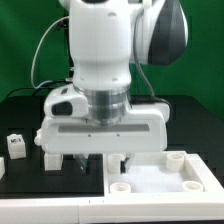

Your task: Assemble one leg

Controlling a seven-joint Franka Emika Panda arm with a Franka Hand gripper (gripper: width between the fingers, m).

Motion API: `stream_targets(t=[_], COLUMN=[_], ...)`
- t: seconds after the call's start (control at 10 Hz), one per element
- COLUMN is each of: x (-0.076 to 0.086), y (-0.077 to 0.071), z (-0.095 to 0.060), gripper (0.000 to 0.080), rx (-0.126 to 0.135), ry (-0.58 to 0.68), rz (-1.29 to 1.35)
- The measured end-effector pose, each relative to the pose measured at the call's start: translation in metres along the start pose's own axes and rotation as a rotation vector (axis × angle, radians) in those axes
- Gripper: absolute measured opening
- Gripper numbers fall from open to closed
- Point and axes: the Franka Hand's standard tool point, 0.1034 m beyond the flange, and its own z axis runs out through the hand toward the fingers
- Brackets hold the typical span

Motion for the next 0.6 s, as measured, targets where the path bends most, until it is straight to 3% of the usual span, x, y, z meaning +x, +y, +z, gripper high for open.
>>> stream_targets(t=[0.1, 0.2, 0.4, 0.5, 0.6], x=[-0.014, -0.023, -0.027, -0.022, -0.018], y=[0.015, 0.027, 0.055, 0.058, 0.047], z=[-0.013, -0.026, -0.045, -0.043, -0.036], gripper=[0.0637, 0.0637, 0.0646, 0.0649, 0.0649], rx=[0.015, 0.033, 0.037, 0.010, 0.009], ry=[-0.062, -0.165, -0.310, -0.385, -0.452], rz=[-0.002, 0.011, -0.020, 0.001, -0.007])
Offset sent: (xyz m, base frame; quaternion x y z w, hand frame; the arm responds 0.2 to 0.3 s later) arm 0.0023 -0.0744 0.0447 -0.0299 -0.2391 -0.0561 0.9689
